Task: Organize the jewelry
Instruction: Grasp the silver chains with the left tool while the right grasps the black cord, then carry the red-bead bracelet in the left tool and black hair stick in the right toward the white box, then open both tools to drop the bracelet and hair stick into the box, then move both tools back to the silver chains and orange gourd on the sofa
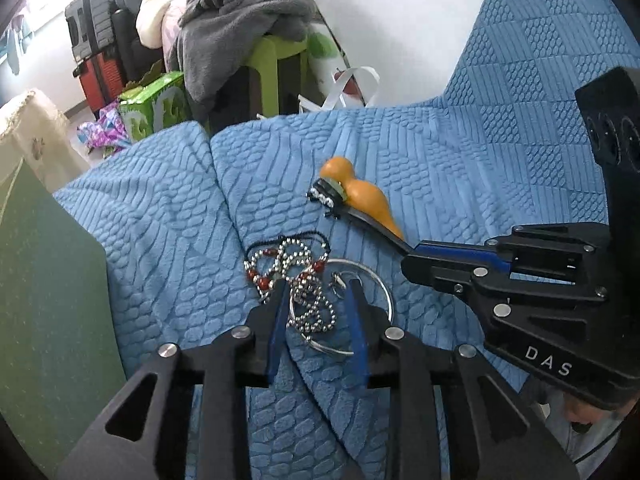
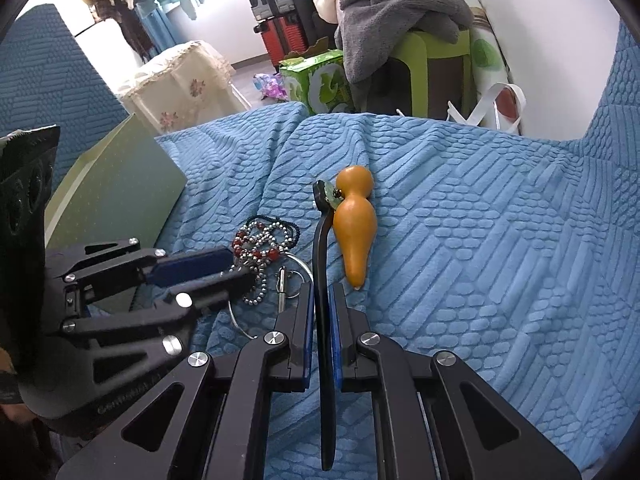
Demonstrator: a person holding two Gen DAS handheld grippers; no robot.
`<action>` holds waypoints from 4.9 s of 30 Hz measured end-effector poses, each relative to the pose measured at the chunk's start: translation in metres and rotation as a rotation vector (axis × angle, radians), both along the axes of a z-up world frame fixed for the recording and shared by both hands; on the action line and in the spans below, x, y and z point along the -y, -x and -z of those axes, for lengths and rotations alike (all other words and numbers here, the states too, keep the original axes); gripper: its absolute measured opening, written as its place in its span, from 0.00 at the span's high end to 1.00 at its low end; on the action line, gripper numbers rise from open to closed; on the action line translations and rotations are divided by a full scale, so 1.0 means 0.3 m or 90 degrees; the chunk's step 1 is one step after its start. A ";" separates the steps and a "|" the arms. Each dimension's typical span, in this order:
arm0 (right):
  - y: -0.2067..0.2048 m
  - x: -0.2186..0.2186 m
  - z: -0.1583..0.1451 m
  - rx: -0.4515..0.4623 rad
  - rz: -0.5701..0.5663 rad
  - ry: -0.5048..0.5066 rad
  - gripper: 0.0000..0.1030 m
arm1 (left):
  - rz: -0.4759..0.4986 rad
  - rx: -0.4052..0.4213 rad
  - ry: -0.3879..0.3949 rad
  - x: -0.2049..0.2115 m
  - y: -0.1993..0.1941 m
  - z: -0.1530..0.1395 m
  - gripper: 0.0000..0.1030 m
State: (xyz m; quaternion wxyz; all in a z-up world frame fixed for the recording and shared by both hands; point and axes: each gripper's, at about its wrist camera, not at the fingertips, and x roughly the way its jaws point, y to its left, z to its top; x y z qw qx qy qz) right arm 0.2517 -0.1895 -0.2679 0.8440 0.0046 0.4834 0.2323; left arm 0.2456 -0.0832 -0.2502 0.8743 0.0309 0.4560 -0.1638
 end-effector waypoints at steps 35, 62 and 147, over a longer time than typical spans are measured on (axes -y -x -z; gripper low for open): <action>0.008 0.024 -0.037 -0.013 0.026 -0.040 0.95 | 0.005 -0.022 0.046 -0.020 -0.055 -0.058 0.94; 0.092 -0.066 -0.341 0.058 0.075 -0.018 0.96 | -0.095 0.018 0.164 -0.265 0.066 -0.404 0.94; 0.203 -0.337 -0.776 0.225 -0.024 -0.063 0.69 | -0.232 0.142 0.131 -0.565 0.259 -0.719 0.64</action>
